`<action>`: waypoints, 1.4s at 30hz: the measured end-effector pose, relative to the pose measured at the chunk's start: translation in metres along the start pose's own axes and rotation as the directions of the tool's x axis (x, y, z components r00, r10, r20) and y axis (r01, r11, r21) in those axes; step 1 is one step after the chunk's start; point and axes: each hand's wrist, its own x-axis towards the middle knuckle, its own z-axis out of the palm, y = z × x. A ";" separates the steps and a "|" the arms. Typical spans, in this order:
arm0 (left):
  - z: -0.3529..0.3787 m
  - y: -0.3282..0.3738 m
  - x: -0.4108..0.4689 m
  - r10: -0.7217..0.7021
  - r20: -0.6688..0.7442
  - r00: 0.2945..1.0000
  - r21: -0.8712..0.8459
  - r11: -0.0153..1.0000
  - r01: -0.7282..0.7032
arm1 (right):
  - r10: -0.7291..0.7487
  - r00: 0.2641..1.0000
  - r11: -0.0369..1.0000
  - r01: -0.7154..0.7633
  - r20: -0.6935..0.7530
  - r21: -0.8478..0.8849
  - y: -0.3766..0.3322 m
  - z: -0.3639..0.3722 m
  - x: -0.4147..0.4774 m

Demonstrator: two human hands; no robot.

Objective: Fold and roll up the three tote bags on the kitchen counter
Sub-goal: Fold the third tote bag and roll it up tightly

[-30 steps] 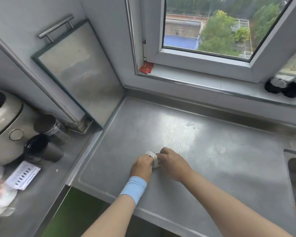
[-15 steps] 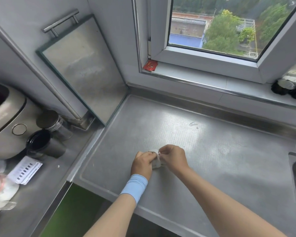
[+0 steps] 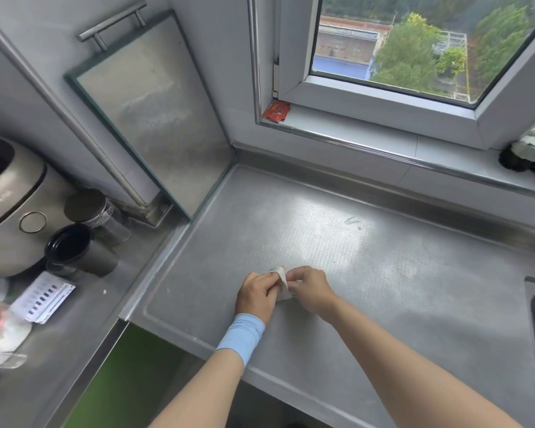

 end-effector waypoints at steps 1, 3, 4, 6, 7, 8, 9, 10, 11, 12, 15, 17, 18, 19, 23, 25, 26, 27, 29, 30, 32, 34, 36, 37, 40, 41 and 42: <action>-0.001 0.001 0.002 -0.020 0.001 1.000 -0.008 1.000 0.020 | 0.015 1.000 0.999 -0.016 0.011 0.050 -0.001 -0.001 -0.001; -0.001 0.001 0.006 -0.056 -0.002 0.998 -0.026 0.998 0.056 | 0.004 1.000 0.991 -0.006 0.015 0.130 -0.002 -0.003 -0.003; 0.000 0.002 0.007 -0.075 0.002 0.997 -0.039 0.996 0.075 | -0.020 1.000 0.992 0.020 0.000 0.122 0.000 -0.003 -0.003; 0.001 0.001 0.007 -0.118 0.024 0.993 -0.055 0.991 0.119 | -0.079 0.996 0.997 0.079 -0.045 -0.013 0.000 -0.003 -0.006; 0.001 -0.001 0.007 -0.131 0.029 0.991 -0.066 0.989 0.133 | -0.083 0.995 0.995 0.080 -0.063 -0.051 0.000 -0.002 -0.007; 0.002 -0.002 0.007 -0.144 0.033 0.989 -0.087 0.985 0.147 | -0.083 0.993 0.995 0.079 -0.086 -0.058 0.001 -0.002 -0.007; 0.002 -0.004 0.008 -0.160 0.040 0.986 -0.113 0.980 0.163 | -0.070 0.990 0.996 0.063 -0.121 -0.061 0.002 0.000 -0.007; 0.002 -0.004 0.008 -0.176 0.046 0.983 -0.126 0.975 0.181 | -0.070 0.985 0.996 0.061 -0.159 -0.061 0.003 0.001 -0.008; 0.001 -0.003 0.009 -0.195 0.052 0.979 -0.123 0.972 0.200 | -0.082 0.977 0.996 0.072 -0.195 -0.057 0.003 0.002 -0.009; 0.001 -0.001 0.010 -0.220 0.060 0.974 -0.116 0.967 0.226 | -0.111 0.969 0.993 0.100 -0.221 -0.060 0.004 0.002 -0.010; -0.002 0.006 0.013 -0.306 0.099 0.947 -0.126 0.940 0.316 | -0.245 0.951 0.953 0.200 -0.190 -0.227 0.006 0.002 -0.010; -0.002 0.006 0.016 -0.345 0.127 0.930 -0.173 0.916 0.363 | -0.332 0.935 0.857 0.244 -0.123 -0.454 0.004 0.001 -0.005; -0.002 0.004 0.018 -0.351 0.140 0.926 -0.204 0.905 0.373 | -0.363 0.927 0.799 0.258 -0.093 -0.543 0.002 0.000 -0.003; -0.003 0.002 0.020 -0.348 0.152 0.925 -0.231 0.897 0.376 | -0.375 0.925 0.763 0.268 -0.065 -0.588 -0.001 0.000 -0.001; -0.007 -0.001 0.020 -0.327 0.179 0.928 -0.292 0.883 0.368 | -0.273 0.961 0.880 0.226 -0.055 -0.418 -0.003 0.000 0.002; -0.007 -0.003 0.020 -0.311 0.121 0.943 -0.207 0.921 0.330 | -0.283 0.956 0.907 0.238 -0.083 -0.348 -0.002 0.001 0.002; -0.008 -0.004 0.020 -0.290 0.102 0.952 -0.117 0.946 0.301 | -0.292 0.952 0.916 0.250 -0.096 -0.313 -0.001 0.000 0.001; -0.010 -0.005 0.020 -0.288 0.109 0.951 -0.033 0.955 0.293 | -0.298 0.949 0.925 0.261 -0.100 -0.277 -0.003 -0.001 0.000; -0.017 -0.003 0.023 -0.368 0.203 0.908 0.023 0.928 0.371 | -0.313 0.943 0.935 0.285 -0.115 -0.211 -0.008 -0.005 -0.003; -0.020 -0.002 0.025 -0.413 0.270 0.870 0.000 0.903 0.429 | -0.318 0.939 0.939 0.293 -0.128 -0.181 -0.013 -0.008 -0.005; -0.028 0.007 0.030 -0.448 0.350 0.823 -0.112 0.852 0.511 | -0.331 0.930 0.940 0.309 -0.161 -0.147 -0.027 -0.017 -0.009; -0.038 0.020 0.038 -0.470 0.372 0.800 -0.273 0.769 0.578 | -0.339 0.925 0.937 0.316 -0.170 -0.151 -0.044 -0.025 -0.010; -0.051 0.035 0.046 -0.451 0.382 0.806 -0.377 0.721 0.582 | -0.335 0.929 0.937 0.312 -0.155 -0.154 -0.064 -0.036 -0.012; -0.059 0.042 0.051 -0.420 0.380 0.824 -0.380 0.741 0.553 | -0.325 0.936 0.939 0.302 -0.136 -0.162 -0.076 -0.043 -0.012; -0.083 0.057 0.069 -0.297 0.387 0.873 -0.251 0.877 0.410 | -0.310 0.949 0.909 0.278 -0.059 -0.309 -0.115 -0.064 -0.011; -0.090 0.064 0.072 -0.258 0.413 0.873 -0.184 0.915 0.358 | -0.314 0.948 0.907 0.284 -0.048 -0.312 -0.126 -0.069 -0.009; -0.101 0.072 0.077 -0.225 0.428 0.875 -0.127 0.944 0.304 | -0.324 0.945 0.911 0.298 -0.047 -0.286 -0.143 -0.076 -0.009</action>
